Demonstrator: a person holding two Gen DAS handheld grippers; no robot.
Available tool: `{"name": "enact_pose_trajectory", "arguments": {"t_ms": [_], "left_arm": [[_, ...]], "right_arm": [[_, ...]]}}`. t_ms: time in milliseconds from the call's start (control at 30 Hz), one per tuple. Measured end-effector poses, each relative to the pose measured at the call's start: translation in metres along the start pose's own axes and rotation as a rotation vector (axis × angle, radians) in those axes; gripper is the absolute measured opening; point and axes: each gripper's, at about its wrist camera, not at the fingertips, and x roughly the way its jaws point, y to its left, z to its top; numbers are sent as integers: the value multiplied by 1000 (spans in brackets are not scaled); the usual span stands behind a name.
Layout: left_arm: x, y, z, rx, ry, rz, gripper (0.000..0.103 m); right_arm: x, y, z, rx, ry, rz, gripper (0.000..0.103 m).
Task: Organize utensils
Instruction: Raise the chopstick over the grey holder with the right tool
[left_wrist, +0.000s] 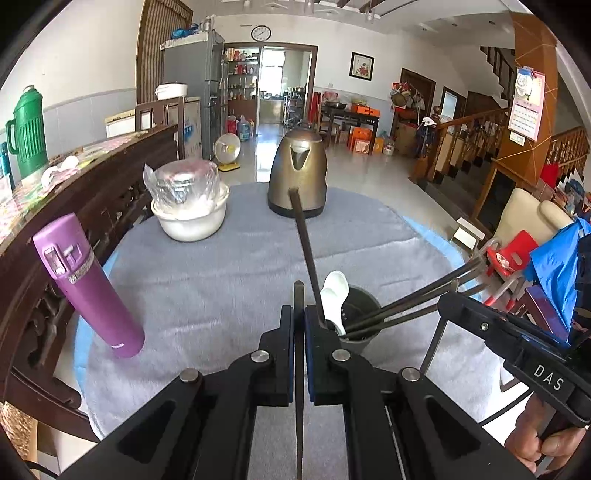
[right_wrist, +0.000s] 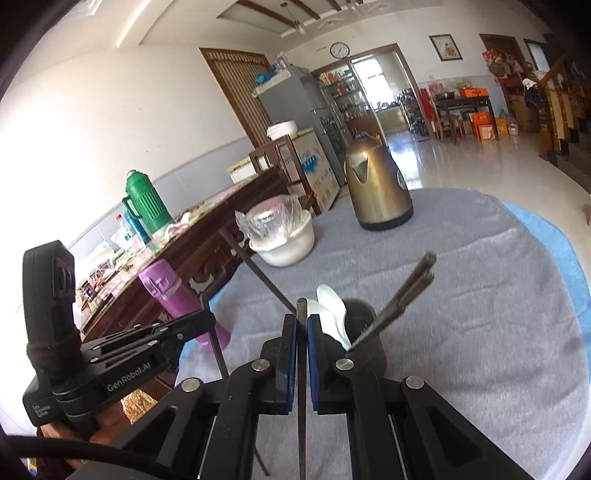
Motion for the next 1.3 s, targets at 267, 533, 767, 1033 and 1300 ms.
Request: {"name": "enact_pose_trajectory", "arguments": {"t_ms": [267,533,767,1033,1300], "left_arm": [[-8,-7,14,19,-29,3,6],[-18,-17,34,55,-61,-7,6],[-36,-27,63,96,-113,-26,6],[-61,-40,88,141,-189,-34,6],[-69,-45,93,103,-264,-67,6]], "right_arm": [[-11,5,21,-14,-65,3,6],[-22,7,44,-29,-130,-7,6],[-36,9,71,-39,-207,-13,6],[-51,8,93,-3,-323,-36,6],[-72,14,90,7,-545,-144,6]]}}
